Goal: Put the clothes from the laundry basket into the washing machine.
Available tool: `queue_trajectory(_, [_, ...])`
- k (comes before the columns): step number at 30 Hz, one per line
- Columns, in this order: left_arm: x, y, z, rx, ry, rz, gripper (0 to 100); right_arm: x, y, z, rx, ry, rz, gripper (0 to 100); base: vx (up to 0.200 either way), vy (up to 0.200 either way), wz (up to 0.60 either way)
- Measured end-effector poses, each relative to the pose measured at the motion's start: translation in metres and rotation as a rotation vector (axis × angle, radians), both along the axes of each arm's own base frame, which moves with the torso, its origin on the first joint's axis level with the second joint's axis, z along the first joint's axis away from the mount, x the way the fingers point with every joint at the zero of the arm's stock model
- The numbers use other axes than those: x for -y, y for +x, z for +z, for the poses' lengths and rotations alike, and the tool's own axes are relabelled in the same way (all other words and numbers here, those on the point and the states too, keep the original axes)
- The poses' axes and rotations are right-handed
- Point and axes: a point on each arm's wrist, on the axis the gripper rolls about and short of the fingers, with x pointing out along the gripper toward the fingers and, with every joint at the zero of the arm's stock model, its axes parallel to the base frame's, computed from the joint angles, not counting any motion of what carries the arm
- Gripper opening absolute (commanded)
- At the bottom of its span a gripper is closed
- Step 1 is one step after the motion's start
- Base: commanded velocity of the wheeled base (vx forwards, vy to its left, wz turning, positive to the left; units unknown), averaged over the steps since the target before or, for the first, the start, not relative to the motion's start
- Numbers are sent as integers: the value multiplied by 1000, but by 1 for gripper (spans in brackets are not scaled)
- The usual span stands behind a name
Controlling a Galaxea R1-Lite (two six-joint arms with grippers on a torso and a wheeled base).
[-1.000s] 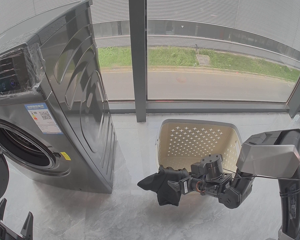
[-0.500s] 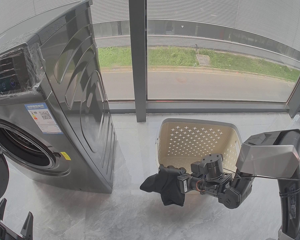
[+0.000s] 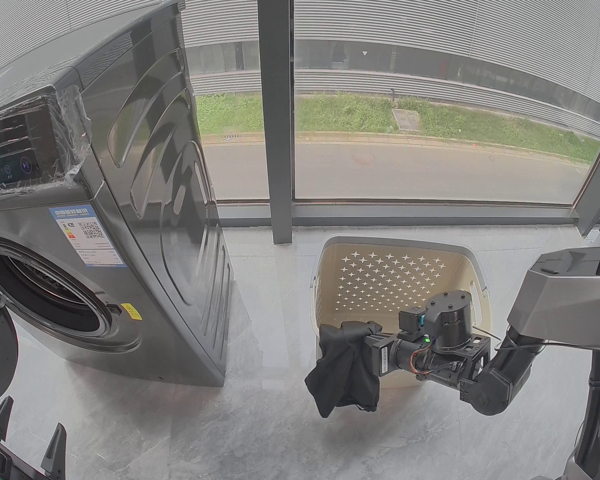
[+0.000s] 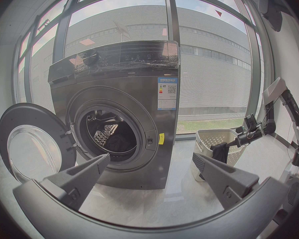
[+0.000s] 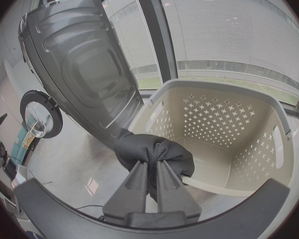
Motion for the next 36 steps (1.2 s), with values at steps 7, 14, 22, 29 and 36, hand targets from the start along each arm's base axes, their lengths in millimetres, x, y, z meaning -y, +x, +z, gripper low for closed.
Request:
queue_trajectory(7, [0, 0, 0, 0, -1, 1, 100, 7, -10, 34, 108, 78, -28, 0, 0, 0, 0])
queue_trajectory(14, [0, 0, 0, 0, 1, 1, 100, 22, -31, 71, 207, 149, -39, 0, 0, 0, 0])
queue_trajectory(22, [0, 0, 0, 0, 0, 1, 100, 43, -64, 119, 336, 234, -39, 0, 0, 0, 0])
queue_trajectory(29, [0, 0, 0, 0, 0, 1, 100, 69, -79, 151, 440, 228, -91, 0, 0, 0, 0])
queue_trajectory(36, [0, 0, 0, 0, -1, 1, 100, 81, -89, 165, 449, 194, -153, 0, 0, 0, 0])
